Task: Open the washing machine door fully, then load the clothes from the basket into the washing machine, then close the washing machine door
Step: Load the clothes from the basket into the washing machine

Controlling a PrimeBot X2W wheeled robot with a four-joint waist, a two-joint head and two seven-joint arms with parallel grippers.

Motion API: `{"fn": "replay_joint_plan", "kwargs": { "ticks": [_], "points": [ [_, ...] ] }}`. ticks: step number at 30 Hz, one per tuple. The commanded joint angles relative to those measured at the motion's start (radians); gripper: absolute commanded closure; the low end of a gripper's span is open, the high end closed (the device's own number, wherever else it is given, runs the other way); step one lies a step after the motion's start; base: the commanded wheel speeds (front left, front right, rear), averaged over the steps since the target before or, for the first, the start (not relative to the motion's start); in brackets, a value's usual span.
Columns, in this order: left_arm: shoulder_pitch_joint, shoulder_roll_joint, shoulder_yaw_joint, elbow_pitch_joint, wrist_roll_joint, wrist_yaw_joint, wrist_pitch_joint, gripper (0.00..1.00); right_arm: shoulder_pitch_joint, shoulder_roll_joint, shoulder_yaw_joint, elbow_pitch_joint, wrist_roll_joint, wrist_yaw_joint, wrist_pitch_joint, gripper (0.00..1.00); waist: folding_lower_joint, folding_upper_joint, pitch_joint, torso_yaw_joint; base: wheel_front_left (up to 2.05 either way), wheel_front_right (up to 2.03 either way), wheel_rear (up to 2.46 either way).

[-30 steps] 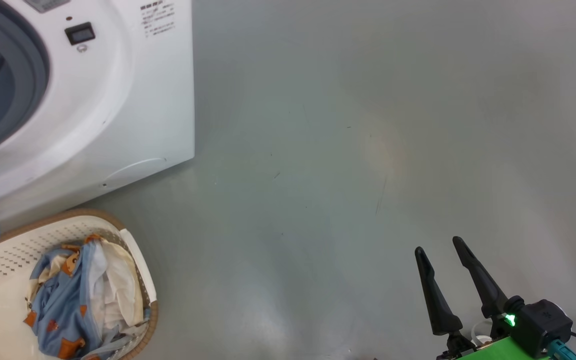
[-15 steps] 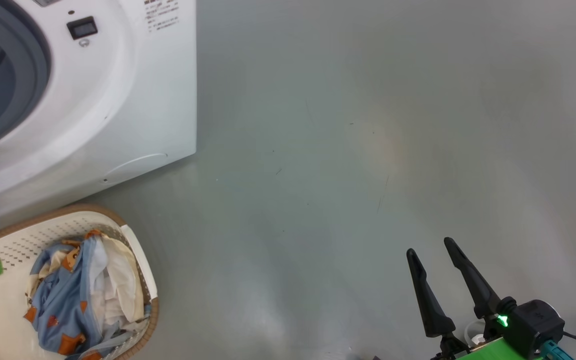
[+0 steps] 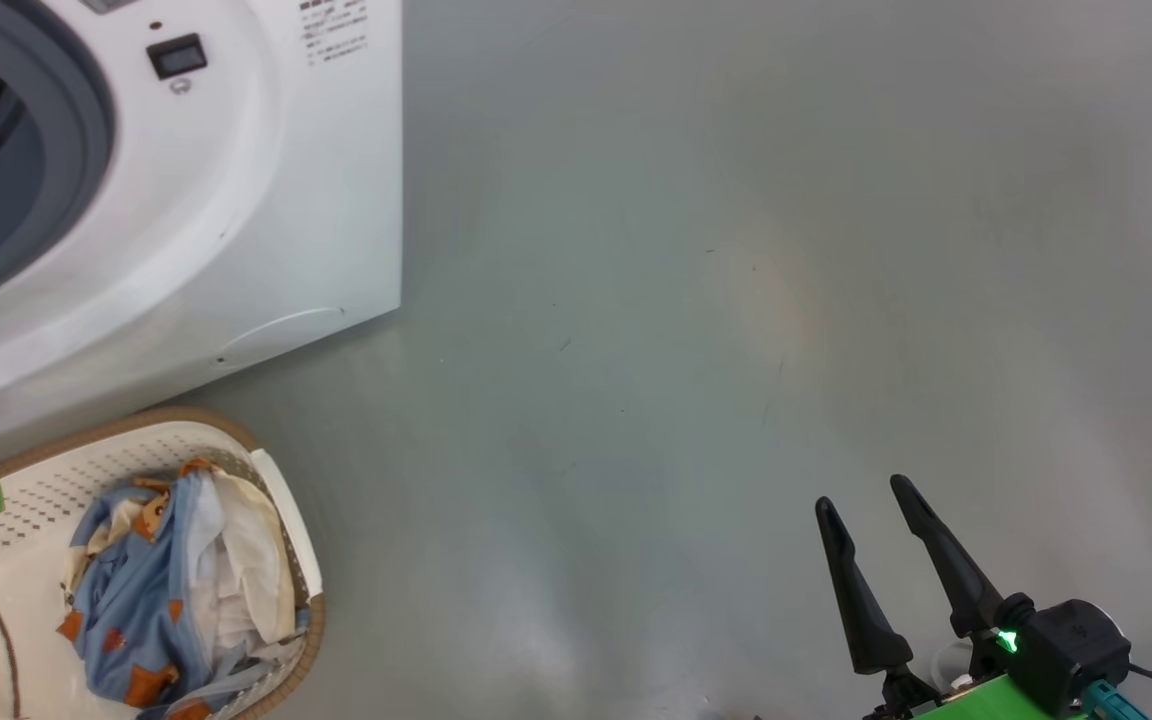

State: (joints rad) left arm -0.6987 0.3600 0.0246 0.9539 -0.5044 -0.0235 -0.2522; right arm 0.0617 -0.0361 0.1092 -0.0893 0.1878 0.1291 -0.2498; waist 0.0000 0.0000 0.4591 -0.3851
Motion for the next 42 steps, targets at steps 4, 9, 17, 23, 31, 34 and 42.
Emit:
{"fn": "replay_joint_plan", "kwargs": {
  "ticks": [4,9,17,23,31,34,42],
  "points": [
    [0.043,0.032,0.06,-0.061,-0.039,-0.028,-0.009,1.0,0.008,-0.014,0.008,-0.014,0.017,0.002,-0.012,0.0,0.0,0.0,-0.006,0.011,0.0,0.0,0.0],
    [0.044,0.031,0.06,-0.156,-0.055,-0.042,0.006,1.0,0.01,-0.014,0.003,-0.006,0.024,0.002,-0.012,0.0,0.0,0.0,-0.016,0.025,0.0,0.0,0.0],
    [0.012,0.039,0.025,-0.404,-0.047,0.008,0.144,1.0,0.018,-0.014,0.019,0.011,0.031,0.002,-0.012,0.0,0.0,0.0,-0.047,0.01,0.0,0.0,0.0],
    [-0.048,0.079,0.01,-0.399,-0.003,0.08,0.207,1.0,0.039,-0.014,0.045,0.015,0.037,0.002,-0.012,0.0,0.0,0.0,-0.058,-0.028,0.0,0.0,0.0],
    [-0.164,0.156,-0.032,-0.241,0.066,0.09,0.21,1.0,0.075,-0.014,0.095,0.015,0.04,0.002,-0.012,0.0,0.0,0.0,-0.044,-0.098,0.0,0.0,0.0],
    [-0.211,0.181,-0.03,-0.196,0.066,0.085,0.217,1.0,0.09,-0.014,0.112,0.011,0.044,0.002,-0.012,0.0,0.0,0.0,-0.023,-0.117,0.0,0.0,0.0],
    [-0.323,0.27,-0.023,-0.133,0.071,0.052,0.208,1.0,0.117,-0.014,0.162,-0.003,0.055,0.002,-0.012,0.0,0.0,0.0,0.033,-0.158,0.0,0.0,0.0]
  ]
}}
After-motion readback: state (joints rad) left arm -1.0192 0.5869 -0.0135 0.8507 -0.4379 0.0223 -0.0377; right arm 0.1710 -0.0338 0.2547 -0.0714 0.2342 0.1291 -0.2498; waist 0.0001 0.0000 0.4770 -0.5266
